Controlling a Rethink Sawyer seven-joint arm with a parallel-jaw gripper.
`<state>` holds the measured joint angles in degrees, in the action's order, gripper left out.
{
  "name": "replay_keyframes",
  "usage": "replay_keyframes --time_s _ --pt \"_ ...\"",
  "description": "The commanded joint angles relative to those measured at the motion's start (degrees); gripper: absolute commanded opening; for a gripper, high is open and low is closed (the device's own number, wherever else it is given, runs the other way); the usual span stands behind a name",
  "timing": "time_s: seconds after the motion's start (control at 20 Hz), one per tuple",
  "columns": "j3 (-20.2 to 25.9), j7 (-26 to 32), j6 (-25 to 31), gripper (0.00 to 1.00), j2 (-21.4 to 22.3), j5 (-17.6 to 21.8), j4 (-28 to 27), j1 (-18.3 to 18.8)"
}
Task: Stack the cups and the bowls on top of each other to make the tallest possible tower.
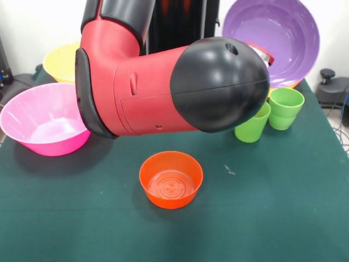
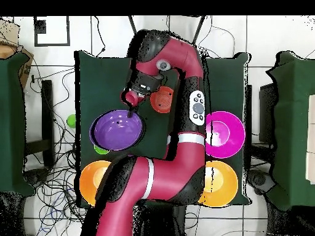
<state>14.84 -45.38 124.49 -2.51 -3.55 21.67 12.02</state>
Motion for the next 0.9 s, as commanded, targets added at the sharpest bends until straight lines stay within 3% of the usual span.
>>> replay_keyframes --time_s 0.05,0.15,0.25,0.3,0.4,0.65,0.75,0.9 --pt "4.07 5.05 -23.19 0.0 3.03 0.26 7.62 0.31" --pt "2.72 10.96 -40.35 0.0 7.8 -0.4 15.32 0.48" --pt "1.9 15.69 -57.31 0.0 14.75 0.79 26.78 1.18" --pt "1.73 17.26 -63.05 0.0 18.3 2.82 31.84 1.69" --pt "2.31 22.08 -70.0 0.0 21.97 7.22 35.2 2.36" --pt "9.11 32.37 -77.74 0.0 23.81 12.5 37.08 8.01" --pt "11.78 34.16 -78.1 0.0 22.94 13.28 35.93 9.31" --pt "12.74 35.11 -71.95 0.0 20.59 15.03 29.38 8.53"
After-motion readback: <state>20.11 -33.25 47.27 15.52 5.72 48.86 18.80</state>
